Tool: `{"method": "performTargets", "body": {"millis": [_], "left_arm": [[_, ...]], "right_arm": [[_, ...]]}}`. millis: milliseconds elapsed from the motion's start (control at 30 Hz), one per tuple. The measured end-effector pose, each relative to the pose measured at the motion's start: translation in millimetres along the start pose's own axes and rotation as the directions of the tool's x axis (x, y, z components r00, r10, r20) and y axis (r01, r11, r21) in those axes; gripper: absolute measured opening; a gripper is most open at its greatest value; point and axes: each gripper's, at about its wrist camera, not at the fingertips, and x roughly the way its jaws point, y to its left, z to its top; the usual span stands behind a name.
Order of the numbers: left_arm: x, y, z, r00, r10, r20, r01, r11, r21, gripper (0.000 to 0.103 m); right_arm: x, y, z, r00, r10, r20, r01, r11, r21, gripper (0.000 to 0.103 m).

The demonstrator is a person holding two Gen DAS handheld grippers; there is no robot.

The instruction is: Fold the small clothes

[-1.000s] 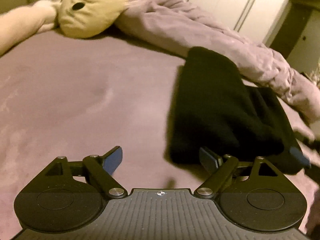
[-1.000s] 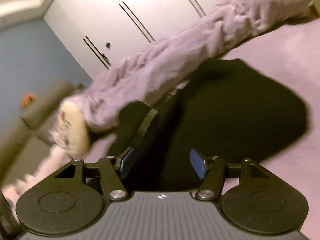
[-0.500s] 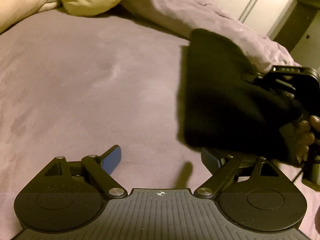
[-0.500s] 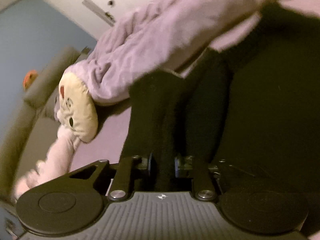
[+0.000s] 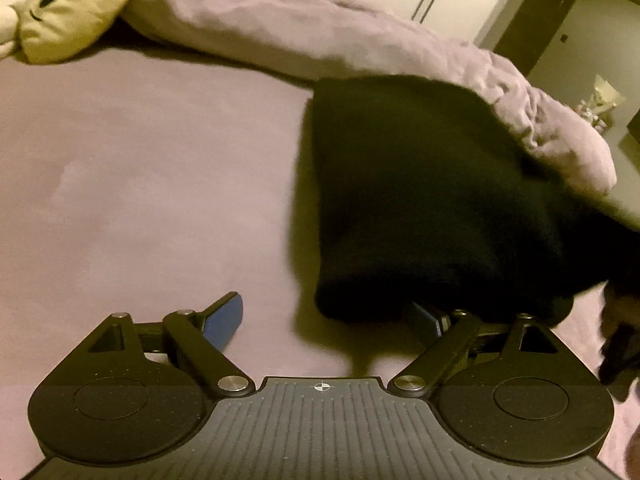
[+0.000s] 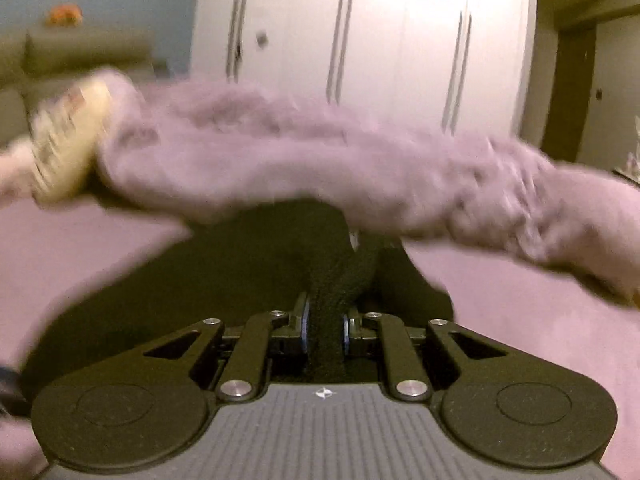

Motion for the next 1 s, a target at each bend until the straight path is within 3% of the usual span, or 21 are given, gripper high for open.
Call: {"method": "performTargets", "body": {"millis": [67, 133, 233, 333, 400, 533, 600, 667, 733, 833, 1000], "left_arm": [[8, -2, 0, 1.000, -0.012, -0.025, 0.012, 1.000, -0.007, 0.091], [14, -2, 0, 0.999, 0.005, -0.034, -0.005, 1.000, -0.011, 0.091], [14, -2, -3, 0.999, 0.009, -0.033, -0.009, 1.000, 0.000, 0.091], [16, -6, -2, 0.999, 0.016, -0.036, -0.015, 1.000, 0.014, 0.091], [19, -9, -1, 0.999, 0.020, -0.036, -0.019, 0.999, 0.026, 0.091], [17, -11, -4, 0.999, 0.031, -0.031, -0.030, 0.999, 0.038, 0.092], [19, -13, -5, 0.999, 0.035, -0.029, -0.033, 0.998, 0.052, 0.092], [20, -13, -6, 0.999, 0.037, -0.028, -0.036, 0.998, 0.054, 0.093], [21, -15, -5, 0.999, 0.043, -0.023, -0.042, 0.998, 0.048, 0.093], [25, -18, -4, 0.998, 0.067, -0.011, -0.066, 0.997, 0.030, 0.093], [28, -20, -3, 0.995, 0.104, 0.005, -0.104, 0.995, -0.013, 0.092]], "right_arm": [[17, -23, -25, 0.995, 0.047, -0.083, -0.038, 0.994, 0.104, 0.014], [16, -43, -38, 0.992, 0.113, -0.049, -0.097, 0.964, 0.249, 0.018], [15, -70, -41, 0.973, 0.231, -0.023, -0.195, 0.868, 0.457, 0.031], [19, -85, -39, 0.961, 0.275, -0.013, -0.223, 0.805, 0.549, 0.045], [25, -91, -34, 0.949, 0.316, -0.001, -0.254, 0.763, 0.595, 0.046], [41, -89, -30, 0.917, 0.398, 0.016, -0.311, 0.689, 0.655, 0.059], [47, -83, -26, 0.915, 0.404, -0.013, -0.303, 0.706, 0.640, 0.060], [48, -76, -21, 0.919, 0.392, -0.029, -0.300, 0.746, 0.594, 0.052], [45, -69, -13, 0.925, 0.380, -0.024, -0.308, 0.784, 0.539, 0.016], [27, -52, 4, 0.967, 0.256, -0.005, -0.234, 0.890, 0.392, 0.015], [-4, -45, 26, 0.980, 0.172, 0.099, -0.194, 0.939, 0.284, 0.014]]}}
